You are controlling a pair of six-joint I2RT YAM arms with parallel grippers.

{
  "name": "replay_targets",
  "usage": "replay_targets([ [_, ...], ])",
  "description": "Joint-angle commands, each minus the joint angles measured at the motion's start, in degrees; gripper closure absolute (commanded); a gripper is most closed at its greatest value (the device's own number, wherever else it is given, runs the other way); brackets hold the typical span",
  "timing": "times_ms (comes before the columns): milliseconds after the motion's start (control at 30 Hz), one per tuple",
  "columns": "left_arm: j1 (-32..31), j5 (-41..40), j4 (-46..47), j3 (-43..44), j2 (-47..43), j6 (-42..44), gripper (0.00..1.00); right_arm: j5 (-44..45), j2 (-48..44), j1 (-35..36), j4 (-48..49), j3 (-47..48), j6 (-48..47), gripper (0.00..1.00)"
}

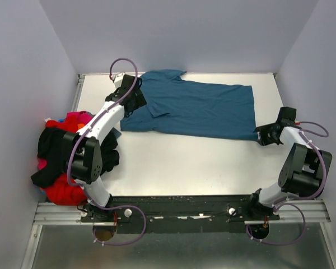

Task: Fold and stack the t-shirts
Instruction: Fold the flattened tshirt in 1/3 of the way

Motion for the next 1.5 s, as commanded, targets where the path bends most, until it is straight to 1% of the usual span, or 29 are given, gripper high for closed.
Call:
replay_targets([
  [0,0.47,1.46,8.46,-11.5,-5.87,-4.06,0.13,1.9,0.44,0.46,4.04,-3.89,0.12,0.51],
  [67,0.47,1.12,9.35,-13.36,-5.96,-4.76,0.14,2.16,2.29,0.46,3.08,-3.02,0.91,0.51],
  [133,0.64,-0.11,8.56,-13.72,-5.09,-5.82,0.14,3.74,4.75,0.46,0.28,-1.44,2.75,0.53],
  [233,1.43,-0.64,6.89,-13.19,-3.59,-6.7,0.15,4.71,7.74,0.46,-0.7,0.41,3.46,0.53],
  [300,1.79,-0.47,6.89,-13.28,-3.15,-6.53,0.15,4.62,8.62,0.46,-1.23,1.38,3.55,0.53],
  [367,2.05,-0.56,6.89,-13.72,-2.97,-6.35,0.15,6.64,8.36,0.46,-1.32,1.3,4.68,0.54],
  [433,2.23,-0.73,6.89,-13.98,-2.97,-6.44,0.15,7.25,8.54,0.46,-1.76,1.64,5.3,0.62],
  [467,2.4,-0.73,6.89,-14.24,-2.97,-6.61,0.15,7.17,8.62,0.54,-2.11,1.65,5.39,0.73],
  [533,2.58,-0.99,6.71,-14.51,-3.15,-6.96,0.15,6.91,8.71,0.46,-2.81,1.91,5.65,0.99],
  [700,2.75,-0.91,6.89,-16.17,-4.11,-8.45,0.16,7.26,7.31,0.54,-3.69,1.73,4.43,0.99],
  [833,2.75,-0.56,7.41,-19.86,-5.34,-12.84,0.23,7.0,5.38,0.54,-3.69,1.73,2.85,0.99],
  [967,2.67,1.28,11.09,-23.91,-5.44,-16.28,0.27,7.0,3.97,0.54,-3.26,1.03,2.14,0.99],
  [1167,2.84,-0.73,9.7,-23.56,-2.98,-19.71,0.35,5.85,4.84,0.46,-2.81,0.85,1.44,0.99],
  [1300,3.19,-1.78,9.44,-22.6,-1.92,-19.97,0.35,5.41,5.28,0.54,-2.81,1.12,1.26,0.99],
  [1400,3.54,-4.15,6.9,-21.81,-1.13,-21.81,0.42,5.32,5.29,0.46,-2.81,1.12,1.35,0.99],
  [1467,3.81,-4.6,8.11,-22.85,-1.48,-22.87,0.43,5.32,5.37,0.46,-2.73,1.21,1.26,0.99],
])
